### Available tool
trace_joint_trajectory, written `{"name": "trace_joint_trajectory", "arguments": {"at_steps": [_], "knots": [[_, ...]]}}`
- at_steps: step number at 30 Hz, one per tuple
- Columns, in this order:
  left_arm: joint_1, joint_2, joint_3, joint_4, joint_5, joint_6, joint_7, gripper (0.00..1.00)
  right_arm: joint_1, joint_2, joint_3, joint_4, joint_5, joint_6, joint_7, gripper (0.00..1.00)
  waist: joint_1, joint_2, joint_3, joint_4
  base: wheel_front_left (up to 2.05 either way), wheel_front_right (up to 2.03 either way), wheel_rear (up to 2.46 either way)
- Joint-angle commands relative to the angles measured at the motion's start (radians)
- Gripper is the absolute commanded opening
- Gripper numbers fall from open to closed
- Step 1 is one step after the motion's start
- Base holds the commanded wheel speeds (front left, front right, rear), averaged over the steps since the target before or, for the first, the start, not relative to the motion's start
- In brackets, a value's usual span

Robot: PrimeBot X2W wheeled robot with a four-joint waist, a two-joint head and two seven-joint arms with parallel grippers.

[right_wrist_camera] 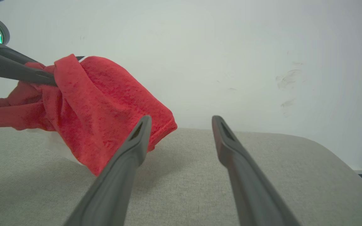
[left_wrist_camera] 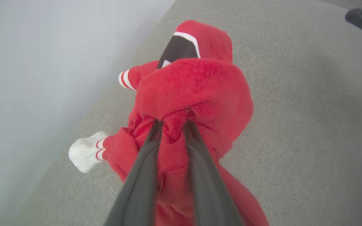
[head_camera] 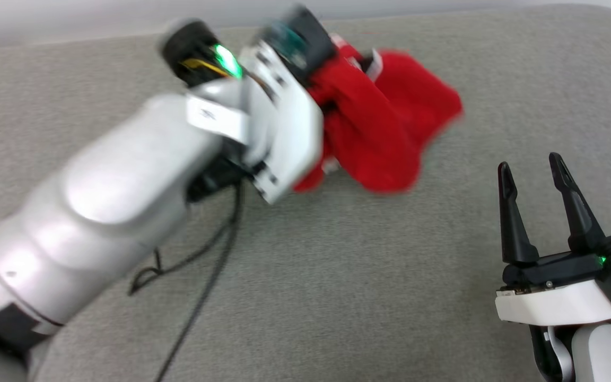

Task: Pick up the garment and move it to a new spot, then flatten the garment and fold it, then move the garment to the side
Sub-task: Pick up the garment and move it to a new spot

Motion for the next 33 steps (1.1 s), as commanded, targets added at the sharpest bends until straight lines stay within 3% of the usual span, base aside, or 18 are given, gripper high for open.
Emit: {"name": "trace_joint_trajectory", "arguments": {"at_steps": [1, 9, 17, 19, 20, 21, 28, 33], "knots": [[-0.007, -0.018, -0.039, 0.004, -0.009, 0.0, -0.015, 0.0, 0.0, 0.002, -0.004, 0.0, 0.007, -0.001, -0.002, 1.0, 0.0001, 0.0, 0.013, -0.026, 0.0, 0.0, 0.0], [0.059, -0.112, -0.196, 0.04, -0.038, 0.0, -0.063, 0.0, -0.005, 0.002, -0.003, -0.005, 0.019, -0.001, -0.002, 1.0, 0.0001, 0.0, 0.041, -0.055, 0.0, 0.0, 0.0], [0.31, -0.171, -0.203, -0.009, 0.07, -0.001, 0.108, 0.0, -0.027, 0.002, -0.003, 0.003, 0.027, -0.001, -0.002, 1.0, 0.0001, 0.0, 0.072, -0.047, 0.0, 0.0, 0.0], [0.318, -0.172, -0.204, -0.008, 0.075, -0.001, 0.096, 0.0, -0.025, 0.002, -0.006, 0.007, 0.025, -0.001, -0.002, 1.0, 0.0001, 0.0, 0.069, -0.041, 0.0, 0.0, 0.0], [0.314, -0.173, -0.203, -0.004, 0.077, -0.001, 0.076, 0.08, -0.022, 0.002, -0.008, 0.009, 0.023, -0.001, -0.002, 1.0, 0.0001, 0.0, 0.065, -0.037, 0.0, 0.0, 0.0], [0.302, -0.176, -0.202, 0.001, 0.086, 0.0, 0.045, 1.0, -0.018, 0.002, -0.009, 0.012, 0.021, -0.001, -0.002, 1.0, 0.0001, 0.0, 0.059, -0.032, 0.0, 0.0, 0.0], [0.259, -0.195, -0.169, 0.098, 0.104, 0.001, -0.267, 1.0, 0.023, 0.002, -0.017, 0.031, 0.008, -0.001, -0.002, 1.0, 0.0001, 0.0, -0.023, 0.001, 0.0, 0.0, 0.0], [0.297, -0.195, -0.104, 0.13, 0.146, 0.082, -0.464, 1.0, 0.064, 0.002, -0.029, 0.046, -0.004, -0.001, -0.002, 1.0, 0.0001, 0.0, -0.09, 0.032, 0.0, 0.0, 0.0]]}}
